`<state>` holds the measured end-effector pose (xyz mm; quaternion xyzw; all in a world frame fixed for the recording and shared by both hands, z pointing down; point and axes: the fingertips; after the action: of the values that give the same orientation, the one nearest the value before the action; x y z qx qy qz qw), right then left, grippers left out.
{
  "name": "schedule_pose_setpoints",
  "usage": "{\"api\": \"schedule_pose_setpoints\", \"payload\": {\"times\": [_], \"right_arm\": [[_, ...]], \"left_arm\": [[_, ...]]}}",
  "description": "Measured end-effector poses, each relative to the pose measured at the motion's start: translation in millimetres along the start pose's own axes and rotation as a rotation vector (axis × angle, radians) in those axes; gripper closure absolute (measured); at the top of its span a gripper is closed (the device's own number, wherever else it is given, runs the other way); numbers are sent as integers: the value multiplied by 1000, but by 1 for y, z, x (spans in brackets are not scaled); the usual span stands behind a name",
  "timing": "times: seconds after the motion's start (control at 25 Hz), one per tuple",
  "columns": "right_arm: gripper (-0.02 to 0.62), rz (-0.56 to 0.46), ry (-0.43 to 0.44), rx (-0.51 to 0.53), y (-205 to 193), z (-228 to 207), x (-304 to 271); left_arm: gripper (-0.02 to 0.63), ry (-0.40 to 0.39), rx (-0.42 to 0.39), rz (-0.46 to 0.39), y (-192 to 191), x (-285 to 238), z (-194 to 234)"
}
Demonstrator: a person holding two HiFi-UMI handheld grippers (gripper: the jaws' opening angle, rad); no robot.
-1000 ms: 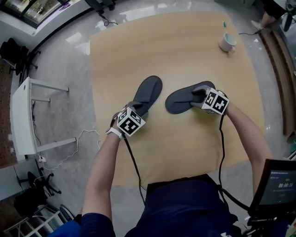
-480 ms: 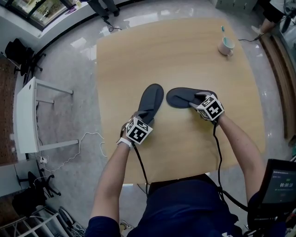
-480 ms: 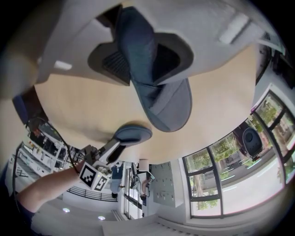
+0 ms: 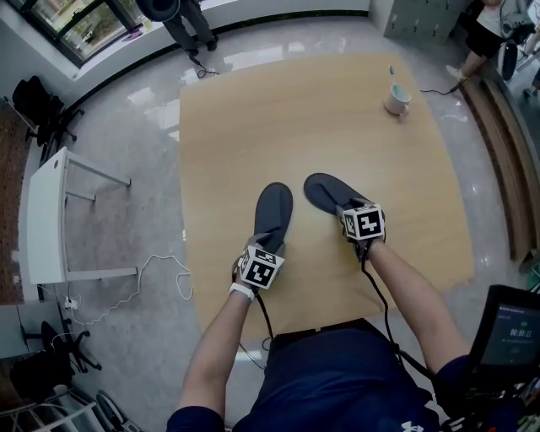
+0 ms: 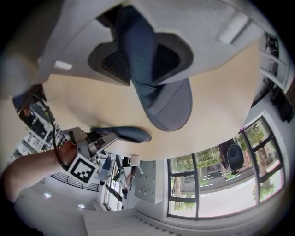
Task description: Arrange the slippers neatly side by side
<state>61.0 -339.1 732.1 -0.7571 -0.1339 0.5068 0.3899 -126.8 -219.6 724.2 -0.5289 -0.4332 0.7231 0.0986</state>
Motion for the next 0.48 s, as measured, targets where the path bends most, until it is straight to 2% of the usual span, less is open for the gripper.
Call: {"api": "schedule_pose_setpoints", "payload": {"times": [0.12,0.28,0.4,0.48], "right_arm": [[399,11,-87,-132,-15,2,14],[408,-5,-123,-342,-27,11,30],[403,-29,-96,-406,-29,13,28],[397,-83,-30,-449,-18,12,28]], "left_arm": [[448,19,7,-15,-6,3,-18],[448,49,0,-46,-9,6,-44],[448,30,-5,-46,-12,3,-57],[426,-2,-23,-48,-9,1,-63]]}}
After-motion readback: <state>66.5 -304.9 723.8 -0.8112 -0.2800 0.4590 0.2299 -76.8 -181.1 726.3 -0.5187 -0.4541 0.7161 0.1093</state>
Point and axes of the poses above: the fingertips, and each gripper's own axes: x backward along the fingers, z to its left, y out of its top, and after that the axes turned 13 degrees about -z, right-handed
